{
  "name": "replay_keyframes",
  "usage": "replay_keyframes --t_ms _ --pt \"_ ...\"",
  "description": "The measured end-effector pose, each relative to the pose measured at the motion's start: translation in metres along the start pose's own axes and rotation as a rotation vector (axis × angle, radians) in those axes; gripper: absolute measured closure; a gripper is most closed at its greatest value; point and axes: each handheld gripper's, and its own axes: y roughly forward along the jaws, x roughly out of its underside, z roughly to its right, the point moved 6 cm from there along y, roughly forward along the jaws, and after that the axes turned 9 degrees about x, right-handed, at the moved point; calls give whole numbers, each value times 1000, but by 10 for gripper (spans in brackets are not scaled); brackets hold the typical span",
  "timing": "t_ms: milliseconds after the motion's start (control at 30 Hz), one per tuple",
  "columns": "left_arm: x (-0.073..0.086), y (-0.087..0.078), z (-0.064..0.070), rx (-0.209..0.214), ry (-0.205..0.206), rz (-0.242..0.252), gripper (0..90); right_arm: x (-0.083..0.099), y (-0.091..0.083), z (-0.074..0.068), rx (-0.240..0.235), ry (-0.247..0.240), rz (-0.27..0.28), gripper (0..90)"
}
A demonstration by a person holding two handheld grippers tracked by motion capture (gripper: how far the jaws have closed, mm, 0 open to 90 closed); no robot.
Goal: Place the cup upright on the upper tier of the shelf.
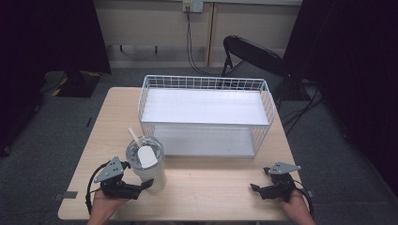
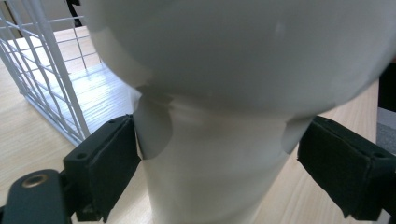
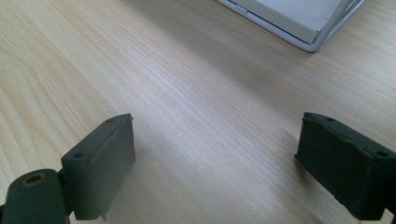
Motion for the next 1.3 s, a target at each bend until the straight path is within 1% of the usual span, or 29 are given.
replay_keyframes --t_ms 67,133,233,300,433,533,567,633,733,767,800,833,867,933,967,1033,1067,1100,1133,1167,1300 --pt "0 2 0 -7 6 -2 108 0 0 0 0 0 0 107" --pt "-1 3 0 -6 3 3 101 0 0 0 0 0 0 107" --pt "-2 8 0 -17 -2 15 92 0 0 0 0 0 0 107" --pt "-2 8 0 -19 1 17 86 0 0 0 0 0 0 107" --pt "-3 15 -1 -24 -19 30 62 0 0 0 0 0 0 107" --pt "-3 17 -1 -23 -18 33 40 0 0 0 0 0 0 107" --pt "-3 18 0 -19 -19 40 40 0 0 0 0 0 0 107" --pt "-4 19 0 -11 -35 55 18 0 0 0 0 0 0 107" --pt "-4 20 -1 -7 -15 52 6 0 0 0 0 0 0 107" --pt "-5 22 0 -7 -24 63 0 0 0 0 0 0 0 107" --pt "-5 22 0 -7 -24 63 0 0 0 0 0 0 0 107" --pt "-5 22 -1 -8 -12 66 0 0 0 0 0 0 0 107" --pt "-5 22 -1 0 -36 82 0 0 0 0 0 0 0 107" --pt "-5 22 -1 -1 -40 89 0 0 0 0 0 0 0 107" --pt "-6 22 -1 -6 -25 92 1 0 0 0 0 0 0 107" --pt "-7 22 -1 -9 -23 99 17 0 0 0 0 0 0 107" --pt "-7 21 -1 -23 -15 108 37 0 0 0 0 0 0 107" --pt "-6 20 -2 -24 -12 122 63 0 0 0 0 0 0 107" --pt "-6 20 -2 -26 -7 123 69 0 0 0 0 0 0 107" --pt "-6 20 -3 -26 6 124 72 0 0 0 0 0 0 107" --pt "-6 20 -1 -35 14 142 79 0 0 0 0 0 0 107"
